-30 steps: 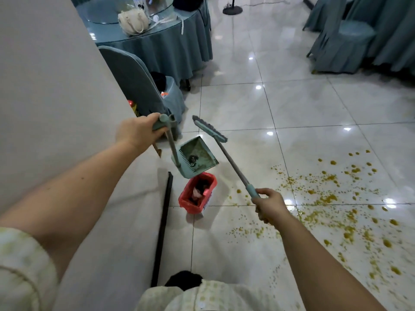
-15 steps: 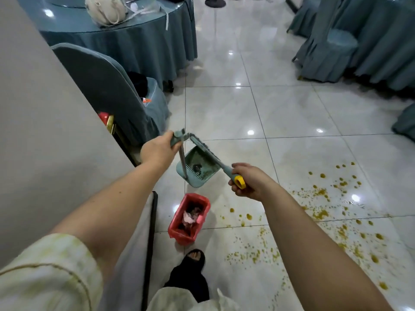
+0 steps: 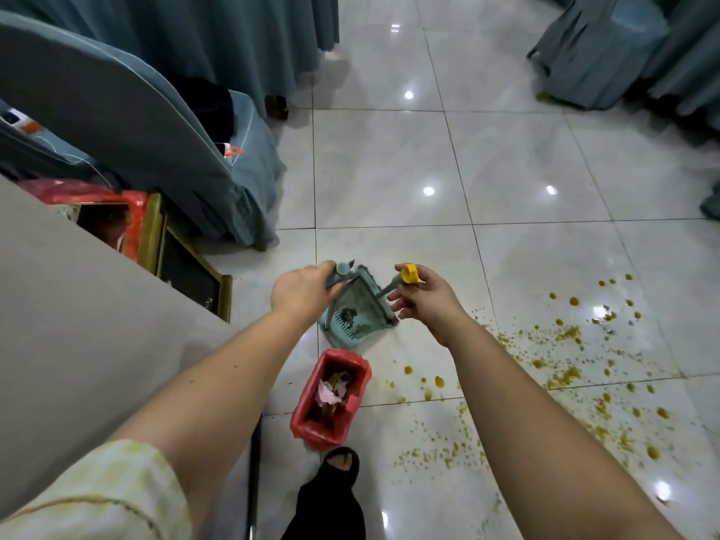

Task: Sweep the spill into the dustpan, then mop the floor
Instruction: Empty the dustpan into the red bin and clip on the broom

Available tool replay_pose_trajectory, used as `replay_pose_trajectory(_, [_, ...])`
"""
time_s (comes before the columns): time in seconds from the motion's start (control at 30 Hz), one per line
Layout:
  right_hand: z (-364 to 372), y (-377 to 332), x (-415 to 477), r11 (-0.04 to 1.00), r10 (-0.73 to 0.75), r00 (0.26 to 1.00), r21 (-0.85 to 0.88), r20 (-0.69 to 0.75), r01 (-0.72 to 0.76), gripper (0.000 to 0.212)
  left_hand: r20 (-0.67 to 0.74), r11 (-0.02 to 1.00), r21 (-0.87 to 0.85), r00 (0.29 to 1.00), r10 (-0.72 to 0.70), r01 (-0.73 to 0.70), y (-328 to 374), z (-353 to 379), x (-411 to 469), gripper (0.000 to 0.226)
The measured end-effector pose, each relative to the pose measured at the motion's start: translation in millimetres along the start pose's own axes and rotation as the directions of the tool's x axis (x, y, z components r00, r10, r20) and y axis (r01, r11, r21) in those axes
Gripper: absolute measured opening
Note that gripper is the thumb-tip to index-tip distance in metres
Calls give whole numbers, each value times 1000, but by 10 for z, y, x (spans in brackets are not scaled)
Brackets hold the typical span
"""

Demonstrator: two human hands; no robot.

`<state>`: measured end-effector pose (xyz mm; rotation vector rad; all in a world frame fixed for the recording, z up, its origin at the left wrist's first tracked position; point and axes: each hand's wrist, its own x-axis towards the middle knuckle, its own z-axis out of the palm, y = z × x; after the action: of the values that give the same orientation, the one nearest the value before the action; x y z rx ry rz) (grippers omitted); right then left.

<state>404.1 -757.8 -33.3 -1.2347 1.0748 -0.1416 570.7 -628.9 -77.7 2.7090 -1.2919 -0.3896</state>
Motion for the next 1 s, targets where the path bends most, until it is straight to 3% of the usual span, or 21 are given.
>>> replay_pose_trajectory(0.2, [207, 5, 427, 911, -228, 973, -358, -20, 206, 31, 0, 999, -29, 1000, -19, 19, -103, 205, 151, 40])
replay_pose_trajectory(0.3, [341, -97, 500, 862, -317, 948, -413, 15, 295, 26, 9, 993, -105, 999, -47, 47, -112, 198, 213, 37])
replay_pose_trajectory(0.5, [557, -426, 651, 823, -418, 905, -387, 82, 416, 18, 16, 987, -160, 1000, 21, -18, -147, 162, 349, 39])
replay_pose_trajectory(0.6, [616, -421, 742, 817, -414, 899, -379, 140, 435, 24, 2, 986, -168, 1000, 20, -19, -193, 180, 415, 38])
replay_pose_trajectory(0.73, [617, -386, 842, 868, -428, 899, -234, 92, 438, 25, 27, 966, -257, 1000, -10, 17, -265, 179, 544, 36])
replay_pose_trajectory(0.83, [656, -367, 874, 850, -459, 885, -251, 75, 462, 30, 84, 941, -338, 996, 11, 18, -303, 117, 674, 29])
replay_pose_trajectory(1.0, [678, -387, 924, 870, -464, 880, -135, 106, 475, 45, 142, 924, -373, 989, -30, 82, -319, 34, 776, 29])
